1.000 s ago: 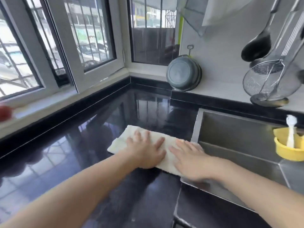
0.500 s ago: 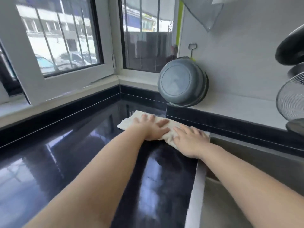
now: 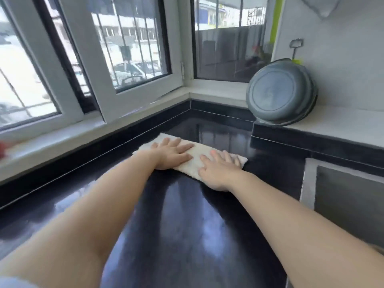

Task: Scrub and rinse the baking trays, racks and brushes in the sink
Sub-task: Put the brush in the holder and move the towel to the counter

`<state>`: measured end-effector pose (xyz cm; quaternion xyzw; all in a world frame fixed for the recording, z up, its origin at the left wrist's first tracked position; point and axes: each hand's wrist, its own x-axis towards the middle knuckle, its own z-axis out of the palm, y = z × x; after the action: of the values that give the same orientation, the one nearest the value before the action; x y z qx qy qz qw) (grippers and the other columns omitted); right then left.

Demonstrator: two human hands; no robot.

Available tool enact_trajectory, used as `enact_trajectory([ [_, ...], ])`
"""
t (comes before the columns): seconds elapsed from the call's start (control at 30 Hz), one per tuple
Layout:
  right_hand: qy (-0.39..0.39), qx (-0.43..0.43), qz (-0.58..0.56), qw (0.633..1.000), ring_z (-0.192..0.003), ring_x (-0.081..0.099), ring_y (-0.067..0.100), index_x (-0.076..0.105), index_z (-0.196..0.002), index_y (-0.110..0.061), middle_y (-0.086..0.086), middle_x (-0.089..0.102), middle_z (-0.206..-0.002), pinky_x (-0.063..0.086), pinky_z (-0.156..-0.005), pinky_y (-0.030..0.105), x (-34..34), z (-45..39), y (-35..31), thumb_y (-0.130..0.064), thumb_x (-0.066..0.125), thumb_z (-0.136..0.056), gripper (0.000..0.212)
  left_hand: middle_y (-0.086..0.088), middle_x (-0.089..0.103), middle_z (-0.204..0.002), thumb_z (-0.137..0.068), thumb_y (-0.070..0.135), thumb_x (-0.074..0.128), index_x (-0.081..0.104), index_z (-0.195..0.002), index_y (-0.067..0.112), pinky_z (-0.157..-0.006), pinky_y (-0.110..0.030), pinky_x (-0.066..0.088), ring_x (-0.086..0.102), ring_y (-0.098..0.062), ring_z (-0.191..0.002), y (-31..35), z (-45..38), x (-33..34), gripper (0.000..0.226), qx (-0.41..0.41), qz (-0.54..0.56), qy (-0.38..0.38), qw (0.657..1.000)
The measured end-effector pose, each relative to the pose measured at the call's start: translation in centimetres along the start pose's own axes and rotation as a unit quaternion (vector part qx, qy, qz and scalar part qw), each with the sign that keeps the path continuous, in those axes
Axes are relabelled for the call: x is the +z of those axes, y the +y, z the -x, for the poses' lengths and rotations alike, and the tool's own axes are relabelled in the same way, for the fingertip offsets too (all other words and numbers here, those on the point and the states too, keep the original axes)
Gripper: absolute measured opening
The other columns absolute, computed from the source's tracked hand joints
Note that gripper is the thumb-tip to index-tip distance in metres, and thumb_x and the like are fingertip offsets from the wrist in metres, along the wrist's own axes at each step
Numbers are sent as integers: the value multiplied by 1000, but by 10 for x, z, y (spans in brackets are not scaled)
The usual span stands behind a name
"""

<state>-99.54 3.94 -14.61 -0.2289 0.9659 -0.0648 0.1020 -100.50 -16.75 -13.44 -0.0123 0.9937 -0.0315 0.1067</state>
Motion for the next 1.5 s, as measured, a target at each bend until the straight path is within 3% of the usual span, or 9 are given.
enact_trajectory([
  [0.23,-49,-112,10,992,-154,-14,35,6,-159,-40,-3,-9,-169,-10,-120,59,51,137,-147,-49,20,-101,60,9,0,-174,-106,61,31,6,-155,64,-123,-56,6,-2,-19,-157,-87,227,55,55,-81,79,-22,993],
  [0.43,-32,-138,1,990,-153,-12,34,10,-159,-36,-1,-7,-169,-9,-120,59,83,274,-172,-49,17,-102,59,10,1,-172,-82,82,8,0,-155,64,-123,-52,9,-1,-20,-157,-46,366,83,75,-96,53,-18,994],
  [0.53,-21,-111,4,994,-155,-11,31,10,-158,-40,-5,-5,-169,-7,-121,58,87,317,-135,-51,17,-102,57,6,4,-170,-67,82,-4,-2,-156,60,-120,-57,12,3,-27,-155,4,385,92,93,-65,47,0,997],
  [0.73,7,-21,23,999,-155,-15,24,3,-161,-38,-9,-12,-170,-9,-124,50,69,378,-19,-47,12,-107,55,4,0,-173,-87,72,11,0,-156,57,-118,-66,4,-6,-35,-157,137,345,77,71,-1,78,4,997],
  [1.03,-8,103,70,992,-146,-34,3,-12,-157,-49,-22,-31,-161,-18,-123,36,63,560,158,-47,5,-106,54,-10,-23,-171,-98,70,10,-15,-162,38,-113,-75,-15,-28,-47,-152,382,406,72,75,121,82,-18,989],
  [1.2,-20,124,80,989,-147,-33,2,-11,-155,-52,-21,-27,-163,-11,-126,41,57,609,189,-63,-10,-93,63,-11,-22,-171,-97,72,8,-13,-162,39,-113,-76,-13,-26,-48,-152,436,423,75,76,145,76,-13,986],
  [1.27,-18,122,86,989,-150,-29,6,-7,-157,-51,-18,-21,-165,-8,-126,43,54,607,190,-59,3,-100,58,-9,-22,-172,-96,74,6,-13,-162,41,-113,-76,-12,-25,-48,-153,435,423,68,77,142,65,-35,987],
  [1.4,72,145,2,987,-156,-8,14,20,-160,-40,-10,3,-170,-1,-128,41,13,598,165,-38,38,-105,58,-15,21,-169,-98,73,7,28,-161,34,-116,-72,-8,0,-45,-157,410,420,33,77,148,-54,27,987],
  [1.5,284,133,-200,928,-139,45,7,58,-140,-28,-8,55,-147,34,-119,33,-81,608,118,-23,50,-105,37,-12,61,-135,-101,52,38,63,-123,24,-112,-57,28,46,-39,-134,389,409,-37,44,153,-47,157,975],
])
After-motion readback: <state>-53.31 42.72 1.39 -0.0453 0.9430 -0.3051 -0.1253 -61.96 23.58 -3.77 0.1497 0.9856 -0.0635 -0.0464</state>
